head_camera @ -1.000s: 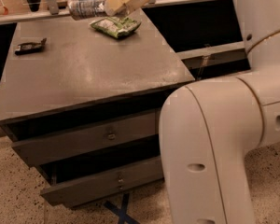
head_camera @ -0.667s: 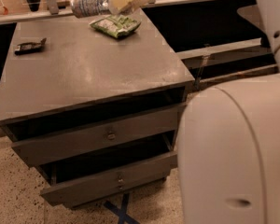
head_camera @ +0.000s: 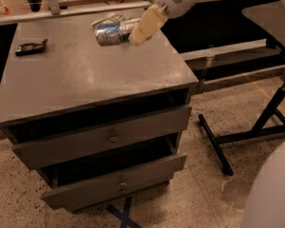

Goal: Move redbull can near rxbar chocolate

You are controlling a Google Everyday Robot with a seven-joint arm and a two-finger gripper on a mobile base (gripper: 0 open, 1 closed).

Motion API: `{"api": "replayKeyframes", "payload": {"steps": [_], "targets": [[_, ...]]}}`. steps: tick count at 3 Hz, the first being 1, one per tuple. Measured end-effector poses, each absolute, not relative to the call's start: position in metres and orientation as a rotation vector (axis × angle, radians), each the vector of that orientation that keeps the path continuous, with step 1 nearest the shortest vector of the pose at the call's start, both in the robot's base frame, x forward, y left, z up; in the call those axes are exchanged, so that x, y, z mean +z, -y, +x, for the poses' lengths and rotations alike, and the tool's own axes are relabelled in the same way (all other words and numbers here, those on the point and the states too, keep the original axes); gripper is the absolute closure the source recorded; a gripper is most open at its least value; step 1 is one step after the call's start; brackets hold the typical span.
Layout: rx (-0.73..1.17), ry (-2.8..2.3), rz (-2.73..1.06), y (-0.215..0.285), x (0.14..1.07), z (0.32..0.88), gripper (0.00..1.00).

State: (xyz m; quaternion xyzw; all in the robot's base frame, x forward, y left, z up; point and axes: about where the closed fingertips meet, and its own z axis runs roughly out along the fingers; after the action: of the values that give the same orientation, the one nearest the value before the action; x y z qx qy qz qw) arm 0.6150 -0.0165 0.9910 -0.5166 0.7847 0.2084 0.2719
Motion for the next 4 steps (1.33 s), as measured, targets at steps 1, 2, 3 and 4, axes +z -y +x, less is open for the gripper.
{"api": "replayKeyframes", "payload": {"steps": [1,2,3,4], "targets": [[0.422,-2.104,-1.385,0.025,0.936,0.651,1.00],[0.365,-2.003,-1.367,0.017,0.911,0.688,1.00],[0.356,-1.839,-1.353,-0.013,0.911,0.727,1.00],[0.391,-1.710,-1.387,-0.047,0.913,0.755,1.00]]}}
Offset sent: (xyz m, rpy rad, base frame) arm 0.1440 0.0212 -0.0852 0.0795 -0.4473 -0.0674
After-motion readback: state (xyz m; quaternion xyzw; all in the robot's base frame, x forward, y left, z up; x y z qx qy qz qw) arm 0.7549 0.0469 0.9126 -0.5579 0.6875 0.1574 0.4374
